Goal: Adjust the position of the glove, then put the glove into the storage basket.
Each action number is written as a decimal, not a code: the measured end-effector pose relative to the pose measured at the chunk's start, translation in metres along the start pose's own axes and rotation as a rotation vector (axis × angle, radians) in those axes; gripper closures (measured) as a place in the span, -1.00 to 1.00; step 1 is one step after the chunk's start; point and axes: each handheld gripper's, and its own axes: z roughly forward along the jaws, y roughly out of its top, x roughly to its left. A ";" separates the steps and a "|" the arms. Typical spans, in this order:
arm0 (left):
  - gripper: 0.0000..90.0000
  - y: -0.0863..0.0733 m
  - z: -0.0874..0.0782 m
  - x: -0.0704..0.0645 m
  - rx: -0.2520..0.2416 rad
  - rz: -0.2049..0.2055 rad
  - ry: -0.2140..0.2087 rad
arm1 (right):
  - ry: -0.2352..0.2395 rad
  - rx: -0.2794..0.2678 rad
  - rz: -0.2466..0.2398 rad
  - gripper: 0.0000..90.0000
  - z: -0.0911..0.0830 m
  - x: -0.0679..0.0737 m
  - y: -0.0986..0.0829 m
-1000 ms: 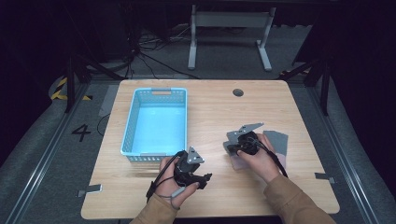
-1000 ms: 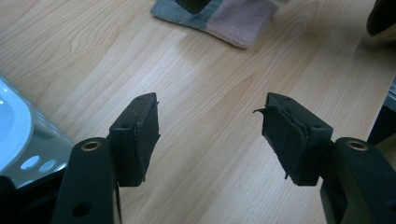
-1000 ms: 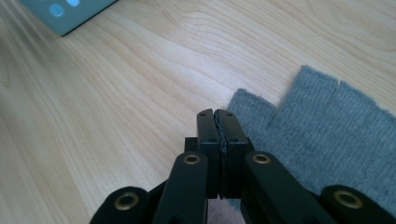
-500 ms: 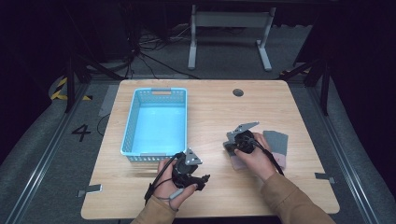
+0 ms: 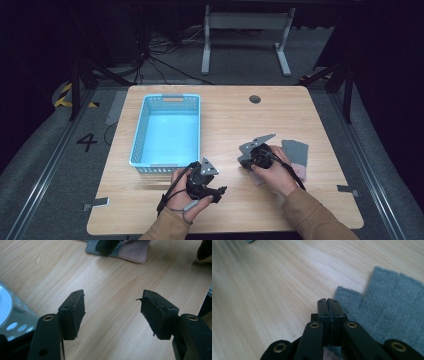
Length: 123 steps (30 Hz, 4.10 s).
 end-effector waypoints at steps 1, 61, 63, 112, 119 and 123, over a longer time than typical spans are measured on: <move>-0.18 0.001 0.001 0.000 -0.001 0.000 -0.001 | 0.007 0.007 0.001 1.00 0.000 0.002 -0.001; -0.18 0.014 0.001 0.006 -0.026 0.011 -0.018 | 0.135 0.126 -0.065 1.00 -0.010 0.042 -0.010; -0.18 0.015 0.002 0.006 -0.024 0.020 -0.021 | 0.136 0.135 -0.063 1.00 -0.012 0.044 -0.012; -0.18 0.028 0.003 0.006 -0.048 0.038 -0.047 | -0.076 0.009 0.174 1.00 -0.089 -0.031 -0.059; -0.18 0.028 0.004 0.006 -0.042 0.036 -0.052 | -0.080 0.040 0.188 1.00 -0.081 -0.034 -0.062; -0.18 0.028 0.004 0.006 -0.045 0.036 -0.053 | -0.078 0.067 0.192 1.00 -0.075 -0.034 -0.065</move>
